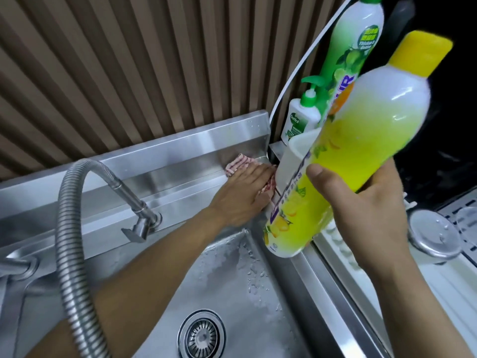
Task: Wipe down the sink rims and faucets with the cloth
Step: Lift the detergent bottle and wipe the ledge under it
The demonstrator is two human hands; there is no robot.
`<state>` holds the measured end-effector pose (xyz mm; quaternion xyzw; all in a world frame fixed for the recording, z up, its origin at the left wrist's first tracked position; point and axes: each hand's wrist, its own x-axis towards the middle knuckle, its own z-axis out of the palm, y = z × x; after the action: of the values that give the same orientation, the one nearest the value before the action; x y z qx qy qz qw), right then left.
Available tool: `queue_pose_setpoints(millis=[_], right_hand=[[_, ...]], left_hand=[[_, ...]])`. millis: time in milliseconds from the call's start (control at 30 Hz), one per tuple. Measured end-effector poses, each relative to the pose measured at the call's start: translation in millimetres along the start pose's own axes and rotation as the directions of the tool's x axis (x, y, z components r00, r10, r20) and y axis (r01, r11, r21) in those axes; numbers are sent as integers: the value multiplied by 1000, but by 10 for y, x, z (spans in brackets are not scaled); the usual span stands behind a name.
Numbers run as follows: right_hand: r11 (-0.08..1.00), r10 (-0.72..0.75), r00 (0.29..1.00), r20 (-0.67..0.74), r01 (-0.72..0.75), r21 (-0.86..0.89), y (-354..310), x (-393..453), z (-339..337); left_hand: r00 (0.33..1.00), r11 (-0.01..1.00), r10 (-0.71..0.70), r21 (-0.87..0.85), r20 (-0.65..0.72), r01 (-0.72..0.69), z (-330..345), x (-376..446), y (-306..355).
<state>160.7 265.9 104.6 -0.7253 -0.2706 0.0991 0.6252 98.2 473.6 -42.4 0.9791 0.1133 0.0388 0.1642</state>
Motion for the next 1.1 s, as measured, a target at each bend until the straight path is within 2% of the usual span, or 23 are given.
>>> queue_pose_setpoints(millis=[133, 267, 400, 533, 700, 867, 933, 1100], right_hand=[[999, 28, 998, -53, -25, 49, -30, -57, -76], [996, 54, 998, -25, -52, 67, 22, -102, -65], [997, 53, 996, 64, -57, 60, 50, -84, 23], [997, 37, 996, 87, -42, 60, 30, -62, 46], [998, 45, 997, 61, -47, 42, -2, -70, -63], [997, 55, 998, 32, -57, 46, 27, -64, -83], [995, 67, 997, 39, -69, 75, 25, -74, -44], [993, 44, 993, 113, -56, 100, 3, -101, 44]], left_hand=[[993, 995, 78, 49, 84, -82, -20, -334, -85], [994, 989, -30, 145, 102, 15, -142, -274, -283], [997, 998, -45, 48, 61, 42, -81, 29, -128], [998, 998, -56, -34, 29, 57, -35, 181, -27], [999, 993, -46, 113, -3, 46, 30, -349, -137], [990, 974, -139, 183, 2, 137, -60, -583, -316], [989, 980, -144, 137, -20, 145, -35, -403, -253], [999, 999, -37, 6, -28, 37, -73, 134, -62]])
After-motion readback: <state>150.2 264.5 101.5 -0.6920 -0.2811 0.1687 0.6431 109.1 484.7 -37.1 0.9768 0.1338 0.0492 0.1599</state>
